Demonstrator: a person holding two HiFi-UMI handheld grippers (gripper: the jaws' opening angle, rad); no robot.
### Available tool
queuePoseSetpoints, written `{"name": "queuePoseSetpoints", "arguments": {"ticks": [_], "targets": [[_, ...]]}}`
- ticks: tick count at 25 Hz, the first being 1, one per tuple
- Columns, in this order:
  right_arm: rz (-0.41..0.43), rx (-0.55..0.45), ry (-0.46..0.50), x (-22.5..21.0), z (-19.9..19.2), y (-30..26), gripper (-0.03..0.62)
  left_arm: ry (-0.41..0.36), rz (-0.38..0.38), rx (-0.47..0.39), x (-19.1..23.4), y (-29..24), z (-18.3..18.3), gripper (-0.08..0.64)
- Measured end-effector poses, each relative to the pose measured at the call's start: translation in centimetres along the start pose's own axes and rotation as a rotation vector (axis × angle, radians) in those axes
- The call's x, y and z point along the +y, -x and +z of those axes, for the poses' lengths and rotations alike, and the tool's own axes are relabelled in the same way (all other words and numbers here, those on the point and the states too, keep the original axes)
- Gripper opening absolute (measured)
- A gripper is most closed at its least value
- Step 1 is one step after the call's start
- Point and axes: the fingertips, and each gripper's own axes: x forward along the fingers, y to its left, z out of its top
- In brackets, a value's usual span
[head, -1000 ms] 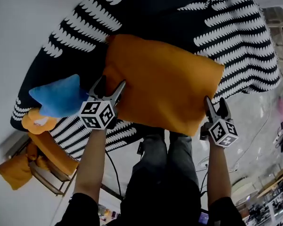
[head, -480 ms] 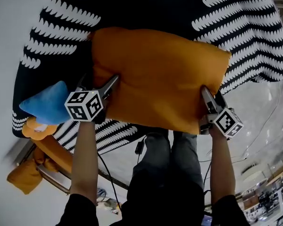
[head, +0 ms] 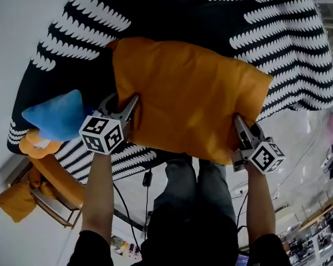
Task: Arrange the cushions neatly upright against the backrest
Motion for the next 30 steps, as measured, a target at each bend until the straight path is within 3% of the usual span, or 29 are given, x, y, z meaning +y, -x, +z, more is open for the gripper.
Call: {"name": "queuePoseSetpoints", "arguments": {"ticks": [4, 8, 13, 25, 30], "targets": [[0.043, -0.004, 0.124, 2.1, 2.0, 1.6, 0.238, 0.052, 0.009, -0.094, -2.1, 2.9, -0.4, 0.158], [0.102, -0.049, 0.297, 4.3, 6.5, 2.4, 0.238, 0.134, 0.029, -0.285, -4.5, 5.6, 1.2, 0.157], [0.183, -0.101, 0.458, 7.2, 13.3, 1.4, 0.248, 0.177, 0.069, -0.477, -5.9, 7.9, 5.1, 0.158], [0.36, -0.2, 0.664, 17.2, 23.3, -3.8, 0.27, 0.201, 0.236, -0.74, -4.4, 12.6, 11.8, 0.195], [0.383, -0.224, 0.725, 19.8, 25.2, -7.6, 0.276, 0.224, 0.276, -0.784, -1.9, 12.0, 12.9, 0.22]]}}
